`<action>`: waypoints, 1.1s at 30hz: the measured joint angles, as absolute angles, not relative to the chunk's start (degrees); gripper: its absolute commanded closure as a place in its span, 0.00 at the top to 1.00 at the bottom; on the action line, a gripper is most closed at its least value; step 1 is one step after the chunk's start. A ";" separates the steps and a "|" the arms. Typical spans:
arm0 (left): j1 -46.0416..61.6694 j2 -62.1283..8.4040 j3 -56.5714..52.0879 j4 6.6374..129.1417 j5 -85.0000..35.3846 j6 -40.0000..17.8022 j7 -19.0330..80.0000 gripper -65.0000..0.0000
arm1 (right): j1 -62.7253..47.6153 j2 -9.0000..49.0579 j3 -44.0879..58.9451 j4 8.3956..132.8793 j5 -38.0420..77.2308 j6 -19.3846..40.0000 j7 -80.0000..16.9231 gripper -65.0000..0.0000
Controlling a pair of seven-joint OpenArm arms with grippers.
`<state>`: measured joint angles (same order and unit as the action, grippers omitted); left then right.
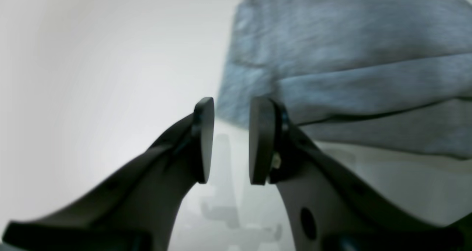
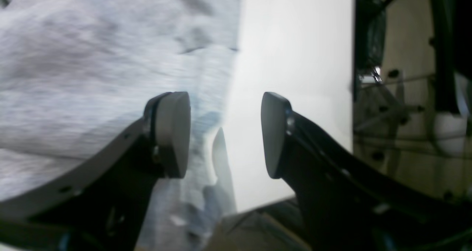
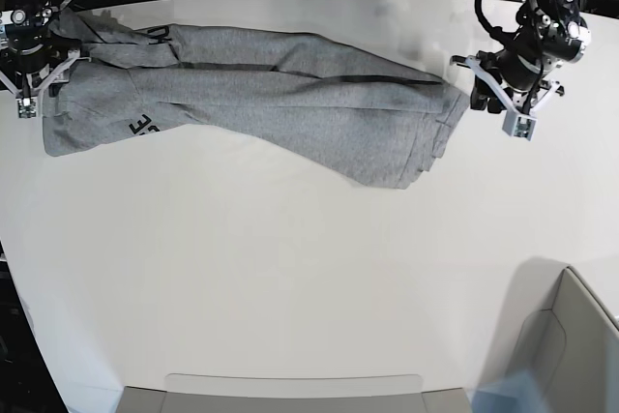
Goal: Fold the T-shirt properly
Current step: 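Grasp the hem corners with both grippers and fold toward the collar, then grasp the strip's end with the left gripper and tuck it inward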
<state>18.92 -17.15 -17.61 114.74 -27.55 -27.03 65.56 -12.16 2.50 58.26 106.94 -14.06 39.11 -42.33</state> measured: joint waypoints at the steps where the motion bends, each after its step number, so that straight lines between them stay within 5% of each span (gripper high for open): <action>1: 18.85 -17.17 -17.80 114.74 -27.42 -27.00 65.52 0.16 | -11.22 2.50 59.68 106.94 -14.72 39.11 -42.50 0.47; 4: 16.36 -17.12 -14.00 114.61 -27.27 -26.98 65.76 0.01 | -7.60 2.68 62.30 106.91 -15.27 39.11 -42.65 0.47; 13: 2.87 -16.99 3.73 104.86 -27.81 -27.00 64.45 0.00 | -1.15 1.65 62.94 106.87 -22.83 39.11 -42.33 0.47; 28: 3.09 -19.22 3.36 80.97 -30.20 -28.29 45.25 0.00 | -0.19 -0.89 62.67 106.89 -24.95 39.11 -42.44 0.47; 33: 7.73 -18.87 -5.34 77.73 -33.21 -30.50 38.06 0.00 | -0.19 -0.64 62.67 106.89 -25.32 39.11 -42.44 0.47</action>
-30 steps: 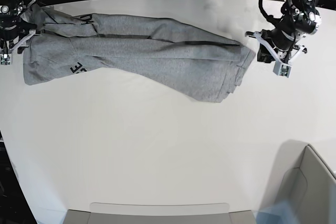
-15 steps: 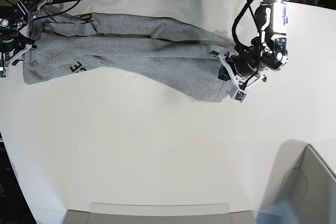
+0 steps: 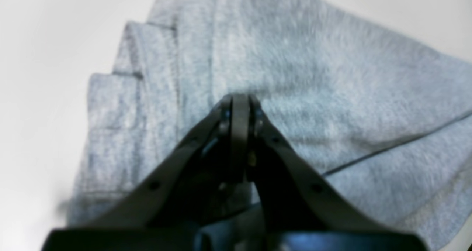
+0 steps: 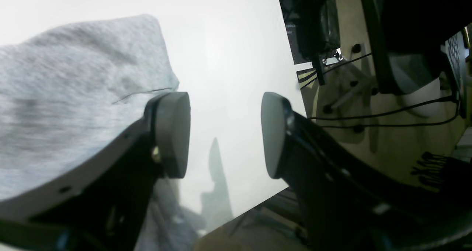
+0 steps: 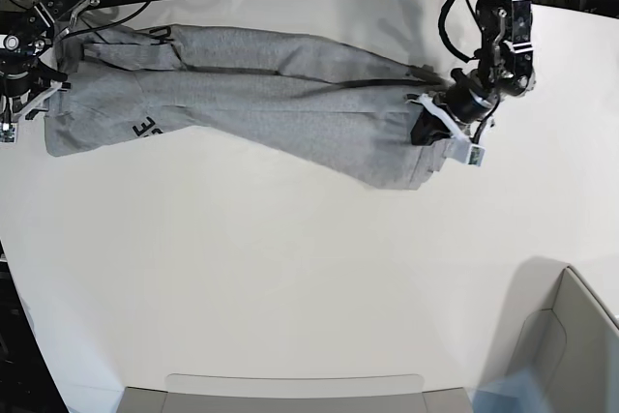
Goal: Fold the T-shirt properly
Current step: 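Grasp the strip's end with the left gripper and tuck it inward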
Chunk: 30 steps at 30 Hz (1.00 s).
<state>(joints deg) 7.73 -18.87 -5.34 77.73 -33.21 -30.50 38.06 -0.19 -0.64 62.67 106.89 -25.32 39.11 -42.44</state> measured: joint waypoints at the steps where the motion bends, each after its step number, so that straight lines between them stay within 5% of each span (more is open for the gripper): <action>1: 8.43 -19.07 -7.70 77.43 -33.19 -30.50 37.30 0.00 | -0.19 -0.62 62.67 106.89 -25.32 39.11 -42.46 0.47; 14: 11.77 -17.74 -13.39 87.94 -28.05 -26.79 46.11 0.00 | 0.95 -0.64 62.67 106.89 -25.34 39.11 -42.41 0.47; 21: 11.25 -17.61 -16.69 105.21 -28.12 -27.03 56.86 0.35 | 0.95 -0.64 62.67 106.89 -25.34 39.11 -42.39 0.47; 30: 11.53 -16.78 -20.08 107.72 -27.64 -30.74 61.21 0.58 | 0.93 -0.64 62.67 106.78 -25.34 39.11 -42.44 0.47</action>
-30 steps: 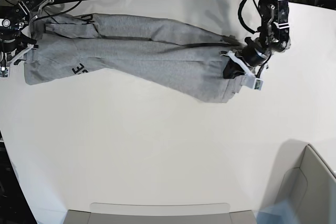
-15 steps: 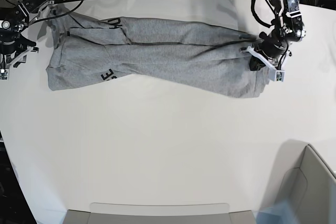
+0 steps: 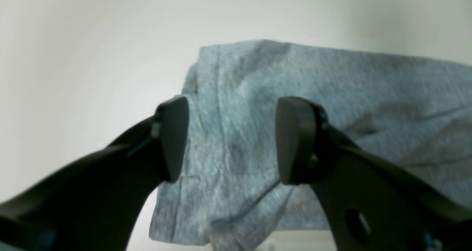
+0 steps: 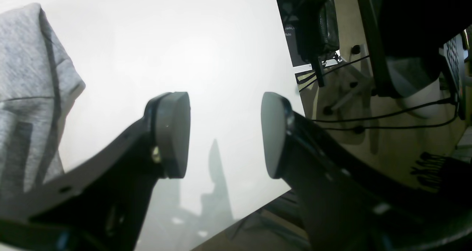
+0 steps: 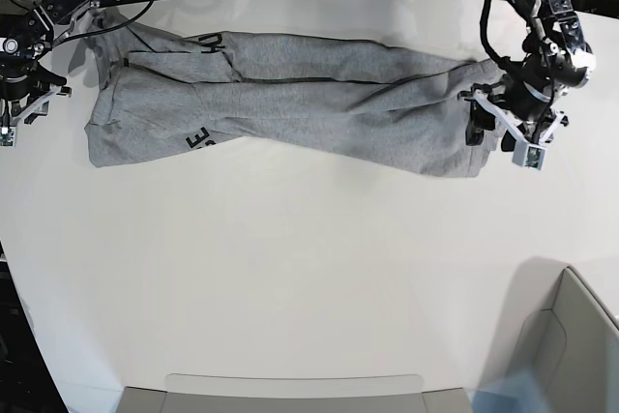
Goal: Fold the T-shirt properly
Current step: 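Grasp the strip's end with the left gripper and tuck it inward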
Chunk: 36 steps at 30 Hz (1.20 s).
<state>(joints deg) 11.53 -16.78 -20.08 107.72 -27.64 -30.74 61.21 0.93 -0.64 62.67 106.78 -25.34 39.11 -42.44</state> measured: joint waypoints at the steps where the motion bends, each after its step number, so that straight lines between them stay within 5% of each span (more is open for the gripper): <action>1: 11.38 -16.80 -20.18 107.50 -27.64 -30.94 62.78 0.58 | 0.95 -0.64 62.67 106.78 -25.34 39.11 -42.44 0.47; 21: 4.43 -20.16 -20.36 88.29 -27.51 -30.96 67.46 0.58 | 0.67 -0.67 62.65 106.76 -25.34 39.11 -42.44 0.47; 25: 4.23 -20.21 -19.90 85.73 -27.62 -39.64 67.00 0.58 | 0.45 -0.56 60.69 106.76 -25.67 39.11 -42.46 0.47; 33: 4.19 -20.16 -19.94 84.29 -28.34 -39.92 65.80 0.57 | -0.16 -0.67 60.31 106.76 -25.50 39.11 -42.28 0.47; 36: 4.16 -19.07 -20.12 84.31 -28.08 -39.83 65.63 0.50 | -0.14 -0.67 60.31 106.76 -25.50 39.11 -42.28 0.47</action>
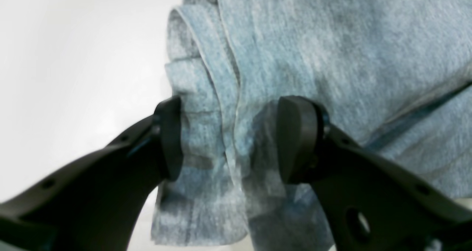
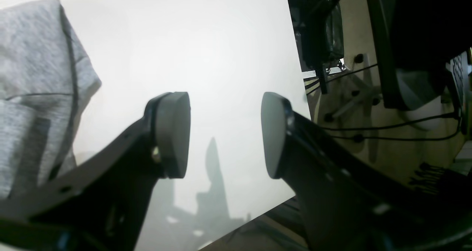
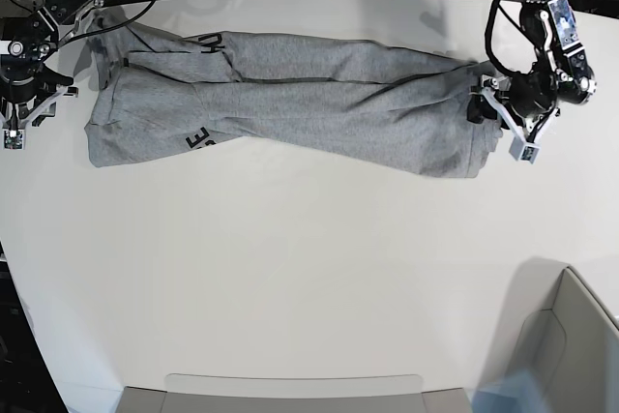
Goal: Fold the T-shirt properly
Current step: 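Grasp the strip's end with the left gripper and tuck it inward, then drag the strip's end with the left gripper toward the right gripper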
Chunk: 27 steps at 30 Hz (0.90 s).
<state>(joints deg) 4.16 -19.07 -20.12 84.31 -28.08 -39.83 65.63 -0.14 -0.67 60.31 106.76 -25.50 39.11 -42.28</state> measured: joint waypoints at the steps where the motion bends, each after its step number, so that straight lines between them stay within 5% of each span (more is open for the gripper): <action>1: 4.14 -18.83 -20.03 84.31 -28.05 -39.72 65.76 0.47 | -0.14 -0.64 60.29 106.76 -25.50 39.11 -42.26 0.47; 8: 3.81 -18.55 -14.96 84.73 -28.16 -39.72 67.29 0.27 | -0.12 -0.67 60.31 106.76 -25.50 39.11 -42.26 0.47; 12: 3.64 -18.41 -15.16 84.55 -28.53 -39.77 67.26 0.00 | -0.16 -0.67 60.31 106.76 -25.52 39.11 -42.28 0.47; 18: 2.57 -19.73 -15.16 84.36 -28.71 -39.94 67.64 0.00 | -0.16 -0.67 60.31 106.76 -25.47 39.11 -42.26 0.47; 27: -2.74 -19.66 -30.89 83.37 -26.98 -38.83 70.52 0.00 | -0.16 -0.67 60.71 106.72 -25.34 39.11 -42.28 0.47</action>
<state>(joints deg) -2.74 -19.66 -30.89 83.37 -26.98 -38.83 70.52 -0.16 -0.67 60.71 106.72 -25.34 39.11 -42.28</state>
